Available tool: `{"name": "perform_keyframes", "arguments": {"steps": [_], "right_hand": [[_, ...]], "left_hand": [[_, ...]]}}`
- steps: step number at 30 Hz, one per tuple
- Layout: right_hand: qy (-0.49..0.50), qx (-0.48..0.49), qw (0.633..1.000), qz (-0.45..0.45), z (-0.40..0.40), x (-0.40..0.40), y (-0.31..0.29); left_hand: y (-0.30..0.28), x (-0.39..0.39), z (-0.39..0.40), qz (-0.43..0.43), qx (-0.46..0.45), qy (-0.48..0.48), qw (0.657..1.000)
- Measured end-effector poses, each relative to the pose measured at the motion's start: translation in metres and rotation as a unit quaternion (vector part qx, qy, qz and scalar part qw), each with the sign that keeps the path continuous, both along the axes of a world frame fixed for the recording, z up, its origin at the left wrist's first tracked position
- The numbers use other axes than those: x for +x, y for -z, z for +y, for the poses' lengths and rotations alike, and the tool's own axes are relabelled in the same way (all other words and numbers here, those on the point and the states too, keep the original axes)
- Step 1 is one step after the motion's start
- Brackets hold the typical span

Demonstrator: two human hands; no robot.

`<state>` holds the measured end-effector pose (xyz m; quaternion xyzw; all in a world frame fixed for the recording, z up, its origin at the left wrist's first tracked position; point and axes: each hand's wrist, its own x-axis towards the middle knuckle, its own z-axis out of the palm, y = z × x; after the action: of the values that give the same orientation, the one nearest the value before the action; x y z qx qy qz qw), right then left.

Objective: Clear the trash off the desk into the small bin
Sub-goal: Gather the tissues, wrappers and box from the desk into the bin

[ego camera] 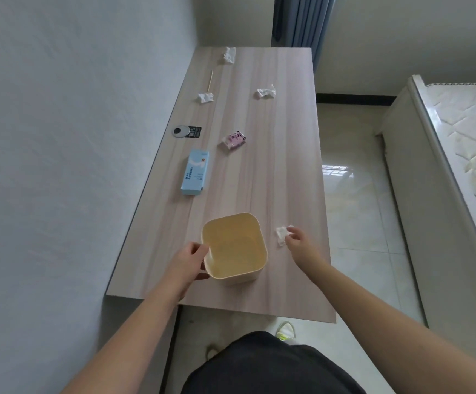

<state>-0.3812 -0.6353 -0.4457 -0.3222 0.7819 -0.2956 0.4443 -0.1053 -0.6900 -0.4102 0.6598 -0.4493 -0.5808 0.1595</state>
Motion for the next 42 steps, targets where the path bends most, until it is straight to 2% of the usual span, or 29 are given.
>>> {"name": "perform_keyframes", "arguments": {"steps": [4,8,14,20,23,26,30,32,34,36,39,42], "right_hand": [[-0.104,0.011,0.988,0.116,-0.021,-0.024,0.016],[-0.211,0.044,0.952,0.218,-0.035,-0.029,0.033],[-0.272,0.030,0.925,0.264,-0.025,-0.030,0.054],[-0.256,0.025,0.946,0.196,-0.016,-0.034,0.057],[-0.193,0.002,0.969,0.156,-0.017,-0.036,0.041],[-0.115,-0.049,0.987,0.104,-0.020,-0.037,0.005],[-0.081,-0.160,0.982,0.065,-0.017,-0.025,-0.054],[-0.123,-0.216,0.967,0.047,-0.011,-0.011,-0.077],[-0.208,-0.259,0.941,0.062,-0.003,0.006,-0.092],[-0.295,-0.278,0.905,0.128,0.003,0.021,-0.099],[-0.369,-0.292,0.851,0.233,0.008,0.039,-0.102],[-0.384,-0.270,0.843,0.262,0.016,0.056,-0.109]], "left_hand": [[-0.006,-0.005,0.008,-0.044,-0.016,0.013,0.999],[-0.015,-0.009,0.025,-0.095,0.001,0.052,0.994],[-0.024,-0.018,0.050,-0.029,0.082,-0.037,0.996],[-0.024,-0.027,0.052,-0.036,0.042,-0.043,0.998],[-0.026,-0.031,0.053,-0.053,0.026,-0.031,0.998],[-0.027,-0.033,0.055,-0.066,0.011,-0.029,0.997],[-0.030,-0.038,0.058,-0.066,-0.008,-0.026,0.997],[-0.033,-0.041,0.061,-0.064,-0.021,-0.023,0.997],[-0.036,-0.042,0.065,-0.060,-0.029,-0.018,0.998],[-0.041,-0.039,0.068,-0.058,-0.039,-0.012,0.997],[-0.047,-0.029,0.074,-0.060,-0.062,0.003,0.996],[-0.054,-0.016,0.080,-0.047,-0.072,0.016,0.996]]}}
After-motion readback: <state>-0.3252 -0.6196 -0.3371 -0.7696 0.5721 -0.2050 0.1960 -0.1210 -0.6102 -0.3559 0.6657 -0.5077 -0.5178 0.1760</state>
